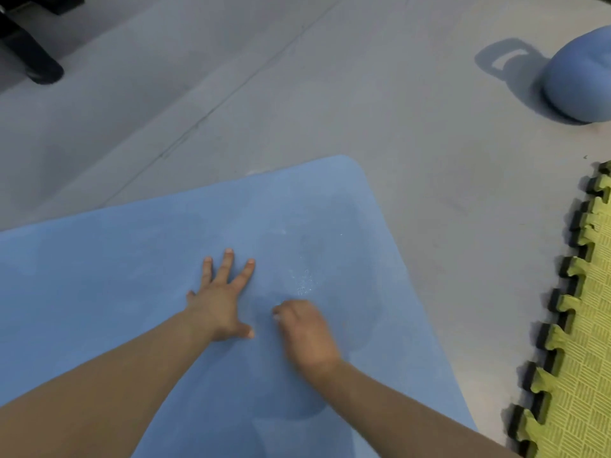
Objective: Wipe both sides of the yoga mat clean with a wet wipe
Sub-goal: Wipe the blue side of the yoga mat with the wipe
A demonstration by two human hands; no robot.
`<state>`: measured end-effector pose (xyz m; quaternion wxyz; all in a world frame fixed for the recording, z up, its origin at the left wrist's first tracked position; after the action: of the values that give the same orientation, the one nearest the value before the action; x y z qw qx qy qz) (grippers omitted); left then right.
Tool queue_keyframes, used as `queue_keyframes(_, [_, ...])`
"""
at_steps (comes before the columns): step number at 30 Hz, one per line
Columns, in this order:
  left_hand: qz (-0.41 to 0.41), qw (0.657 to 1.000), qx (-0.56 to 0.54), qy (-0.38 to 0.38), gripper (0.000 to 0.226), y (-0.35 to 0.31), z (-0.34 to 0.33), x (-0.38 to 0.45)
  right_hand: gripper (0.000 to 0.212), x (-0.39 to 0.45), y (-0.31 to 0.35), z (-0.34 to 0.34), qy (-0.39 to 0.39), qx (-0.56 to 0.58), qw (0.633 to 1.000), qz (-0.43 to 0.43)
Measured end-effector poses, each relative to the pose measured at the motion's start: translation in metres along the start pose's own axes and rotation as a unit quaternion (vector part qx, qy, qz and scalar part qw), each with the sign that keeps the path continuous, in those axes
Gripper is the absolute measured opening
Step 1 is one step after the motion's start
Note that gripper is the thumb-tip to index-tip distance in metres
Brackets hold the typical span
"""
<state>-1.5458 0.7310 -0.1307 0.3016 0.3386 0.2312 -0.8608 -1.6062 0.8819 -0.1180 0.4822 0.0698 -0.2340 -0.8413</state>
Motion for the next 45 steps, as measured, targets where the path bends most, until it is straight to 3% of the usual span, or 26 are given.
queue_keyframes(3, [0.001, 1.0, -0.001, -0.002, 0.138, 0.0, 0.0, 0.0, 0.02, 0.002, 0.034, -0.014, 0.047, -0.003, 0.992, 0.114])
queue_keyframes(5, [-0.001, 1.0, 0.002, -0.005, 0.138, -0.001, 0.001, 0.0, 0.022, 0.011, 0.008, -0.005, 0.064, -0.048, 0.99, 0.114])
queue_keyframes(10, [0.004, 1.0, 0.014, -0.009, 0.139, 0.0, 0.002, 0.0, 0.006, 0.027, -0.096, 0.06, -0.072, -0.085, 0.993, -0.043])
queue_keyframes(13, [0.002, 1.0, 0.025, -0.014, 0.14, 0.0, 0.004, 0.0, 0.011, 0.023, -0.132, 0.075, -0.104, -0.096, 0.976, -0.166])
queue_keyframes(15, [0.001, 0.999, 0.036, -0.019, 0.14, 0.0, 0.007, -0.001, 0.019, 0.023, -0.128, 0.071, -0.122, -0.086, 0.969, -0.197])
queue_keyframes(17, [0.001, 0.999, 0.045, -0.022, 0.14, -0.001, 0.008, -0.002, 0.02, 0.027, -0.089, 0.049, -0.098, -0.083, 0.981, -0.142])
queue_keyframes(21, [-0.006, 0.999, 0.048, -0.022, 0.141, -0.001, 0.008, -0.001, 0.01, 0.03, 0.013, -0.007, 0.013, -0.057, 0.996, 0.066])
queue_keyframes(24, [-0.017, 0.999, 0.042, -0.013, 0.138, 0.001, 0.008, 0.0, 0.011, 0.036, 0.002, -0.006, 0.019, -0.089, 0.985, 0.149])
queue_keyframes(26, [-0.027, 0.999, 0.039, -0.01, 0.13, 0.003, 0.012, -0.002, 0.012, 0.048, -0.047, 0.021, -0.021, -0.122, 0.988, 0.097])
queue_keyframes(30, [-0.036, 0.998, 0.056, -0.02, 0.121, 0.006, 0.021, -0.005, 0.014, 0.06, -0.147, 0.081, -0.106, -0.147, 0.975, -0.128])
queue_keyframes(33, [-0.033, 0.996, 0.07, -0.043, 0.127, 0.006, 0.026, -0.006, 0.014, 0.064, -0.144, 0.079, -0.143, -0.119, 0.961, -0.204])
queue_keyframes(35, [-0.026, 0.994, 0.081, -0.063, 0.133, 0.007, 0.029, -0.007, 0.013, 0.067, -0.103, 0.054, -0.136, -0.089, 0.972, -0.169])
queue_keyframes(39, [-0.006, 0.989, 0.126, -0.075, 0.132, 0.008, 0.034, -0.006, 0.01, 0.064, 0.012, -0.01, -0.001, -0.048, 0.998, 0.045])
queue_keyframes(41, [0.021, 0.99, 0.126, -0.065, 0.135, 0.013, 0.033, -0.004, 0.011, 0.066, 0.017, -0.015, 0.024, -0.052, 0.992, 0.115])
queue_keyframes(43, [0.04, 0.992, 0.109, -0.052, 0.146, 0.017, 0.034, -0.001, 0.011, 0.077, -0.019, 0.005, -0.001, -0.088, 0.99, 0.108])
queue_keyframes(45, [0.06, 0.994, 0.08, -0.04, 0.16, 0.022, 0.036, 0.002, 0.01, 0.088, -0.08, 0.036, -0.045, -0.117, 0.992, 0.02])
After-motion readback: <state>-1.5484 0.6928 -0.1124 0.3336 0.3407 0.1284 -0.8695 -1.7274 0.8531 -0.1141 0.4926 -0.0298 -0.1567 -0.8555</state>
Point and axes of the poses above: each hand's wrist, its own x-axis towards the middle knuckle, its own z-axis out of the back of the hand, y = z × x, the point moved 8 cm from there along x, towards the middle knuckle, and after that the axes turned 7 degrees about -x, right-handed, at the moved point
